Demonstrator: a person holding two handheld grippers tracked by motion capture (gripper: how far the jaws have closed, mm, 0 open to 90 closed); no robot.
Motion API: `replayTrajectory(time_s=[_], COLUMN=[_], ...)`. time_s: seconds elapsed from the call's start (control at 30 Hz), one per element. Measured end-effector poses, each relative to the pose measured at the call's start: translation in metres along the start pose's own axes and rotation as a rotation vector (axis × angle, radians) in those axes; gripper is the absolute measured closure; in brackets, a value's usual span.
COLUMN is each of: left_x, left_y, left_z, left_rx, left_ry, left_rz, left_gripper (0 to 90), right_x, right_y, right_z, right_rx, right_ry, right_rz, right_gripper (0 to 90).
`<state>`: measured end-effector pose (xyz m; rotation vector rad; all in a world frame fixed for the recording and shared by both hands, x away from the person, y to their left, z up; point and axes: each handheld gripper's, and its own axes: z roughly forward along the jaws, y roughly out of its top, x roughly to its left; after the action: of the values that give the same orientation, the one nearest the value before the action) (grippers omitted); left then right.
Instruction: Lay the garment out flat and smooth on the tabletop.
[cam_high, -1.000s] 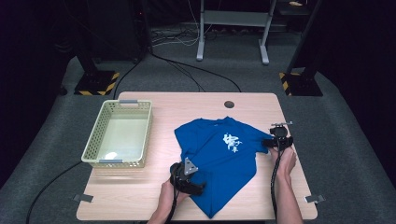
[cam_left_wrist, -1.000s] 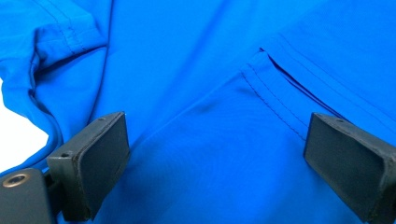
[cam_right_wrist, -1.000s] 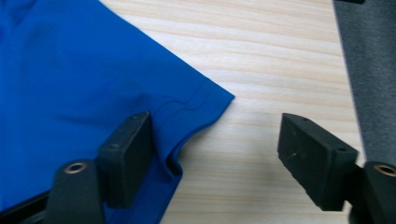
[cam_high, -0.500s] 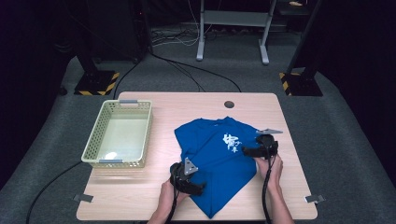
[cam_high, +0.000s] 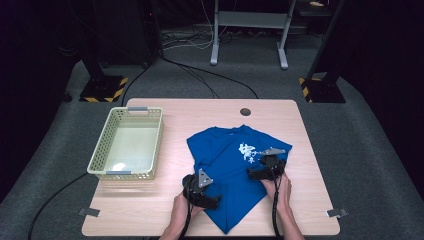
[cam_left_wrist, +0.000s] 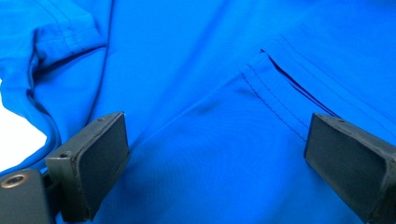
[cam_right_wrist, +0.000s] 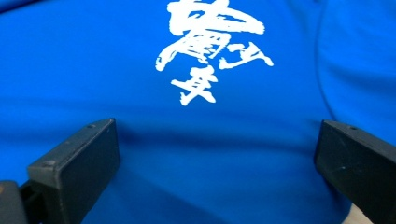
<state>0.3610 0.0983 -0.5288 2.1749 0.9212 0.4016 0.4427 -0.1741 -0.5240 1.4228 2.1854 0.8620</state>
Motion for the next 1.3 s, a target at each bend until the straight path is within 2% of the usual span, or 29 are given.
replayTrajectory(time_s=[0.27,0.4,0.53,0.57,0.63,0.67,0.77,0.9,1.0,1.13,1.3], left_x=[-0.011,-0.011,-0.007,-0.004,0.004,0.008,0.024,0.045,0.057,0.068,0.075], left_y=[0.005,0.005,0.004,0.003,0.002,0.003,0.013,0.034,0.051,0.072,0.085], left_z=[0.005,0.005,0.003,0.002,-0.003,-0.007,-0.018,-0.021,-0.012,0.006,0.032], left_rx=[0.001,0.000,-0.019,-0.022,-0.037,-0.051,-0.093,-0.104,-0.095,-0.072,0.001], left_ry=[0.011,0.011,-0.002,0.000,-0.012,-0.003,0.037,0.057,0.057,0.064,0.074], left_rz=[-0.015,-0.015,-0.040,-0.043,-0.092,-0.106,-0.124,-0.127,-0.138,-0.149,-0.164], left_gripper=[5.9,5.9,6.0,5.8,5.2,4.9,5.8,8.0,13.7,17.0,22.7], right_x=[-0.015,-0.017,-0.017,-0.017,-0.017,-0.017,-0.017,-0.017,-0.017,-0.017,-0.017], right_y=[-0.007,-0.009,-0.010,-0.011,-0.011,-0.011,-0.012,-0.012,-0.012,-0.012,-0.012], right_z=[-0.004,-0.005,-0.005,-0.005,-0.006,-0.006,-0.005,-0.006,-0.006,-0.006,-0.006], right_rx=[-0.027,-0.033,-0.044,-0.049,-0.053,-0.054,-0.056,-0.057,-0.060,-0.061,-0.062], right_ry=[-0.013,-0.014,-0.014,-0.016,-0.019,-0.019,-0.019,-0.022,-0.023,-0.025,-0.027], right_rz=[0.013,0.013,0.013,0.015,0.018,0.018,0.019,0.022,0.022,0.024,0.029], right_gripper=[0.0,0.0,0.0,0.0,0.0,0.0,0.1,0.5,0.7,1.2,1.6])
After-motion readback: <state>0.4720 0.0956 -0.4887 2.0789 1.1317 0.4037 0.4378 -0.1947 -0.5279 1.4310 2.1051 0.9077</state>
